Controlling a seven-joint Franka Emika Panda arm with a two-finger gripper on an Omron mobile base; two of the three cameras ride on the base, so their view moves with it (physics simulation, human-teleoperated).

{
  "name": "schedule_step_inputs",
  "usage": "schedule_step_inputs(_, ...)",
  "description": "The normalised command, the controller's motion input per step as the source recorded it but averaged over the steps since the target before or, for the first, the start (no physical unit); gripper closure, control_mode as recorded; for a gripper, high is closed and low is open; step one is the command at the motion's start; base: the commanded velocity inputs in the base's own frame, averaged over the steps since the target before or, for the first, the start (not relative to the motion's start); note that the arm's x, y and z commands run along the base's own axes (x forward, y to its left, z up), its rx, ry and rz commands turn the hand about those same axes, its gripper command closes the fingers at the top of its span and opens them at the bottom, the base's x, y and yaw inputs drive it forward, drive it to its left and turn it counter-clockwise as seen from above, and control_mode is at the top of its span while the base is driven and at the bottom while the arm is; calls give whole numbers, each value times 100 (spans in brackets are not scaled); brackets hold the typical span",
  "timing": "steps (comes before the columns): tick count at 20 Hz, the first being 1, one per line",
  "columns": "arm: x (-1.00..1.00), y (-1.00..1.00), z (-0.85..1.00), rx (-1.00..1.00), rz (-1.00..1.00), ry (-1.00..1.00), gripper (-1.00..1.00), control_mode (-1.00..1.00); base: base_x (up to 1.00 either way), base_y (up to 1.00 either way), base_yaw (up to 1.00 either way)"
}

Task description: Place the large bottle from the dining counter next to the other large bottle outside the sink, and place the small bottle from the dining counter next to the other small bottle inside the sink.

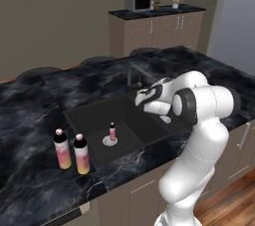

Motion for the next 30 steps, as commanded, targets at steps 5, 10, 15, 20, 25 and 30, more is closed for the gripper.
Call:
schedule_step_inputs(5, 0, 17, -13, 0, -5, 0, 100, -100, 0, 0, 0)
schedule_step_inputs(10, 0, 29, -9, 2, -5, 0, 100, -100, 0, 0, 0)
schedule_step_inputs(15, -3, 44, 0, 3, -4, 0, 100, -100, 0, 0, 0)
schedule_step_inputs(20, -12, 45, 0, 3, -4, -4, 100, -100, 0, 0, 0)
schedule_step_inputs(25, -1, 37, 0, 1, -4, -1, 100, -100, 0, 0, 0)
schedule_step_inputs(30, 0, 38, 0, 0, -6, 0, 100, -100, 0, 0, 0)
